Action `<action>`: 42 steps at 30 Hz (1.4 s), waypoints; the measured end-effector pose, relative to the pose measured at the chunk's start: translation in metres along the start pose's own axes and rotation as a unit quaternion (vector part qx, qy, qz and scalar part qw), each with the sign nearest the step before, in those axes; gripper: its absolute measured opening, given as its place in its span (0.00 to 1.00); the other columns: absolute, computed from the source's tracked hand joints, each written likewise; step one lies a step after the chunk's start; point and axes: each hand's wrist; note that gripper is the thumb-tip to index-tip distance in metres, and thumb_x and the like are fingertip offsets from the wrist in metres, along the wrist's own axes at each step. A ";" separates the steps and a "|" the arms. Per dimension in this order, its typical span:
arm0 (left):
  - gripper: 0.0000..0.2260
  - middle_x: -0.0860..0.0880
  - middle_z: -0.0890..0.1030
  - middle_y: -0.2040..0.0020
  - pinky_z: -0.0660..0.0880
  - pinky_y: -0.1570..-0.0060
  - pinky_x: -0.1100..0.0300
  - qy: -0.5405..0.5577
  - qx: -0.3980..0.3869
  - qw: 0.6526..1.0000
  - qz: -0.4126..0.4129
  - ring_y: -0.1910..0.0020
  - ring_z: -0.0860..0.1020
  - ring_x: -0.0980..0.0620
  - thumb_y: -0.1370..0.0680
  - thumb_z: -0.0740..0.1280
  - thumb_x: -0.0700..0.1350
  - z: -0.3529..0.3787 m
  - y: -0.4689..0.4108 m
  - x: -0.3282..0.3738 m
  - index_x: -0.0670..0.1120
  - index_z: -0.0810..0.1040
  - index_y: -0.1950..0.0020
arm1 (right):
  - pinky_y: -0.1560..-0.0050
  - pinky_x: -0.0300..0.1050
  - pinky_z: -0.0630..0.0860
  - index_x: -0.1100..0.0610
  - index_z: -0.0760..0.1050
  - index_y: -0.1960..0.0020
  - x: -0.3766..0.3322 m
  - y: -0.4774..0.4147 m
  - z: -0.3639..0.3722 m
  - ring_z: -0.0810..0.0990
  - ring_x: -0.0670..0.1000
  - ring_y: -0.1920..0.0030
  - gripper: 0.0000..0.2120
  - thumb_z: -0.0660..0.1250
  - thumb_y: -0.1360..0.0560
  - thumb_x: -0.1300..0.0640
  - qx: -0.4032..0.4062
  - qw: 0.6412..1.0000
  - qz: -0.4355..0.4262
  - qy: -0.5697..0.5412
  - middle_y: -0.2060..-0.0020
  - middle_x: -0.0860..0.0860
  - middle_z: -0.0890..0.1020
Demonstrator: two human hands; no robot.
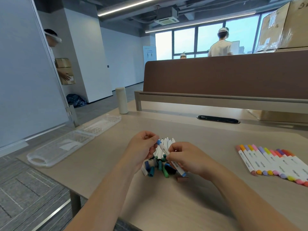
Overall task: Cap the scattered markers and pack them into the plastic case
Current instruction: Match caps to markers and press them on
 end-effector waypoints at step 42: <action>0.09 0.47 0.80 0.62 0.70 0.72 0.62 -0.083 -0.005 0.996 0.025 0.71 0.72 0.53 0.20 0.61 0.40 0.013 -0.026 0.010 0.43 0.81 0.50 | 0.71 0.40 0.63 0.57 0.69 0.66 0.017 -0.089 -0.001 0.71 0.49 0.69 0.12 0.65 0.24 0.63 0.115 0.929 0.119 0.332 0.68 0.51 0.73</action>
Point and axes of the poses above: each hand's wrist, its own y-axis away from the middle knuckle, its own z-axis out of the palm, x = y × z
